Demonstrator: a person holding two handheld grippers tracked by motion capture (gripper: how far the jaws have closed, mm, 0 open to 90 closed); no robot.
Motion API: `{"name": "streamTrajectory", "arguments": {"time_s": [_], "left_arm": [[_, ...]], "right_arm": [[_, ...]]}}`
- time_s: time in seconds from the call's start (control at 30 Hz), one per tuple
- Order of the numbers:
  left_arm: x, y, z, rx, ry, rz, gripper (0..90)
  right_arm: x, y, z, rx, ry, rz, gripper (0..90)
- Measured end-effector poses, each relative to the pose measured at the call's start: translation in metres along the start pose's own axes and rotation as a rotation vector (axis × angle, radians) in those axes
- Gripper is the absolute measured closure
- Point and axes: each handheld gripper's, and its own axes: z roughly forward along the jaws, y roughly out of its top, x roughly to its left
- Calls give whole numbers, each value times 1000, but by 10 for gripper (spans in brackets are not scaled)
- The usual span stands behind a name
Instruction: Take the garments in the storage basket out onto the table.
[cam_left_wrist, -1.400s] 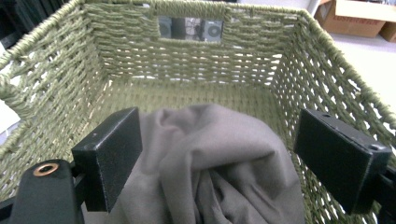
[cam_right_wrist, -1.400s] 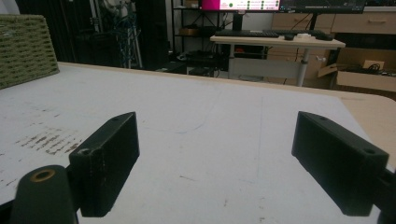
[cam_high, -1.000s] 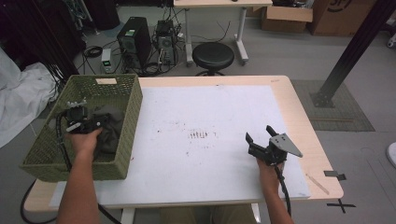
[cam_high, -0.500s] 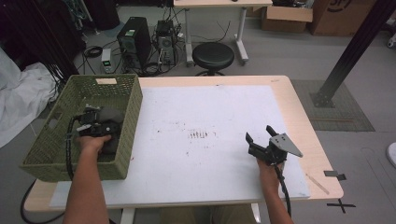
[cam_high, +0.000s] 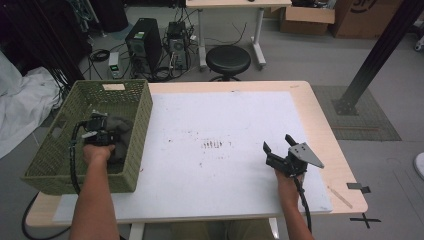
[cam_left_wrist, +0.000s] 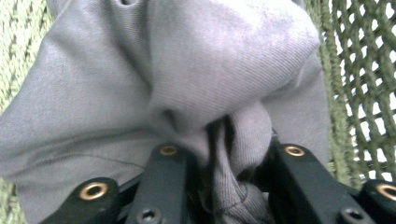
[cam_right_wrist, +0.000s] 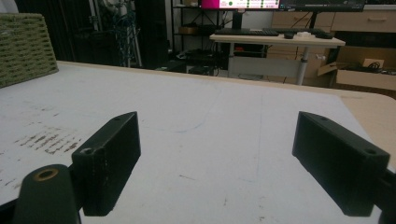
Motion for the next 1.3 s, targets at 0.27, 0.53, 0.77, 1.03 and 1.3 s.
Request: {"name": "streamTrajectory", "arguments": {"time_s": [0.27,0.53,0.77,1.03,1.3], "left_arm": [[2,1,-14,-127,7,-27,770],[4,-1,-32,-287,-8,-57,771],[4,-4,-53,-431,2,-37,770],[6,-9,-72,-560,-1,-32,771],[8,-17,-92,-707,0,-18,772]], "right_arm": [[-1,0,-1,-10,1,8,150],[-1,-1,-2,-19,2,9,148],[0,-1,-1,-15,3,5,147],[0,-1,-1,-16,4,4,147],[0,0,-1,-15,5,1,147]]}}
